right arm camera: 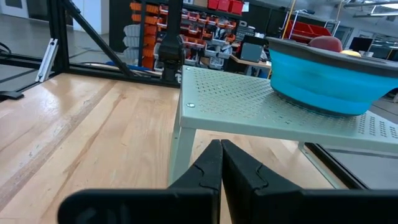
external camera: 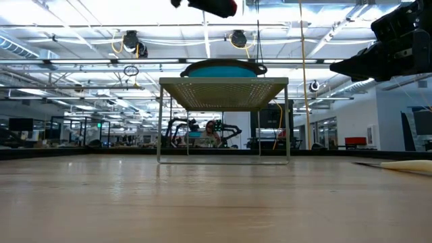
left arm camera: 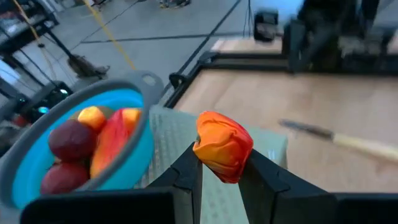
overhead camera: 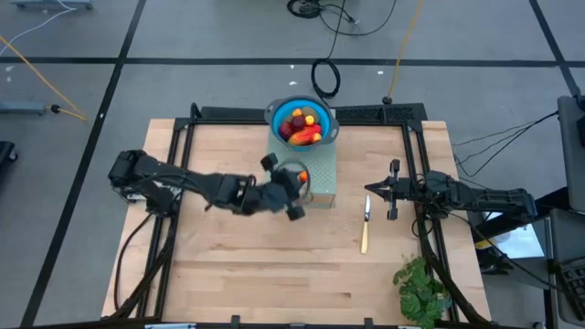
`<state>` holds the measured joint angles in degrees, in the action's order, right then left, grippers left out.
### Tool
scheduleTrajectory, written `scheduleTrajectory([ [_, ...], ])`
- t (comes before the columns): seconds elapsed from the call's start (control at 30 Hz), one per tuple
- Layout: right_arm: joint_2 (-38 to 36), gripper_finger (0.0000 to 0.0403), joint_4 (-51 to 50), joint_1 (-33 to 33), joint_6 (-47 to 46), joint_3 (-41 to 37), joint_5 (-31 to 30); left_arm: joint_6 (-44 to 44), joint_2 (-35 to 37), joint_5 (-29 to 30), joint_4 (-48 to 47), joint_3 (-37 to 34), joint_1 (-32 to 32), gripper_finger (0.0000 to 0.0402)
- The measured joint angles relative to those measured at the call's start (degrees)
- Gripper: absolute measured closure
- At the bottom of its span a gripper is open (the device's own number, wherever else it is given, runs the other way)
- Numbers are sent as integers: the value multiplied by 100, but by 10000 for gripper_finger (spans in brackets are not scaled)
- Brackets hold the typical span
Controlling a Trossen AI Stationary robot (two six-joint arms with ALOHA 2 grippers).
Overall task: Pick & Place Fruit
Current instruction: Put the peach into the blue strainer bowl on the shelf
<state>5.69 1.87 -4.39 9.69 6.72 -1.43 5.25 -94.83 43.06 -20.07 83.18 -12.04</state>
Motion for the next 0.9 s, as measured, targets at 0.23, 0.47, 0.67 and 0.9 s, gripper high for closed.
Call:
scheduleTrajectory([
  [0.23, 0, 403, -13, 0, -22, 0, -2, 52, 101, -992, 594, 6, 923, 325],
  [0.47, 0, 403, -52, 0, -63, 0, -4, 262, 127, -2092, 667, 4, 1857, 325],
  [0.67, 0, 403, -91, -2, -59, 0, -26, 589, 127, -2974, 664, 4, 2550, 325],
  [0.9, 0, 403, -94, -2, -50, 0, -46, 437, 118, -3411, 499, 4, 2969, 325],
])
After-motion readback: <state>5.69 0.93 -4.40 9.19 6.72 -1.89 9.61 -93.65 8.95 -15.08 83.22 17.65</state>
